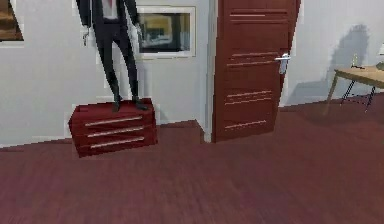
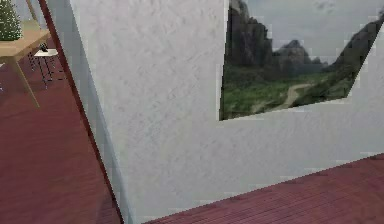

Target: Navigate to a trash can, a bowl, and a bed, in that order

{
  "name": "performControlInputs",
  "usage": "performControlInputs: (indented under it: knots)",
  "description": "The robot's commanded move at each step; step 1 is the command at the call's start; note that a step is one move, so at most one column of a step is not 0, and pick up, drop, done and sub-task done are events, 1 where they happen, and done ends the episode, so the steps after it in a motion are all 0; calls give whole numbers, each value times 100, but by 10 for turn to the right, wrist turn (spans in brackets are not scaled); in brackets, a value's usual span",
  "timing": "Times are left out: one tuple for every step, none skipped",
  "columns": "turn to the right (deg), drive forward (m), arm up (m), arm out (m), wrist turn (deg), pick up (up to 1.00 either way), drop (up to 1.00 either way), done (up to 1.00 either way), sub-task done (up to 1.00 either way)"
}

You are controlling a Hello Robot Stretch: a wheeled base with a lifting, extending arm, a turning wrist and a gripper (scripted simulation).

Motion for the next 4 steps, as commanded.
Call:
performControlInputs:
  knots:
    - [60,0,0,0,0,0,0,0,0]
    - [0,45,0,0,0,0,0,0,0]
    - [210,0,0,0,0,0,0,0,0]
    - [0,50,0,0,0,0,0,0,0]
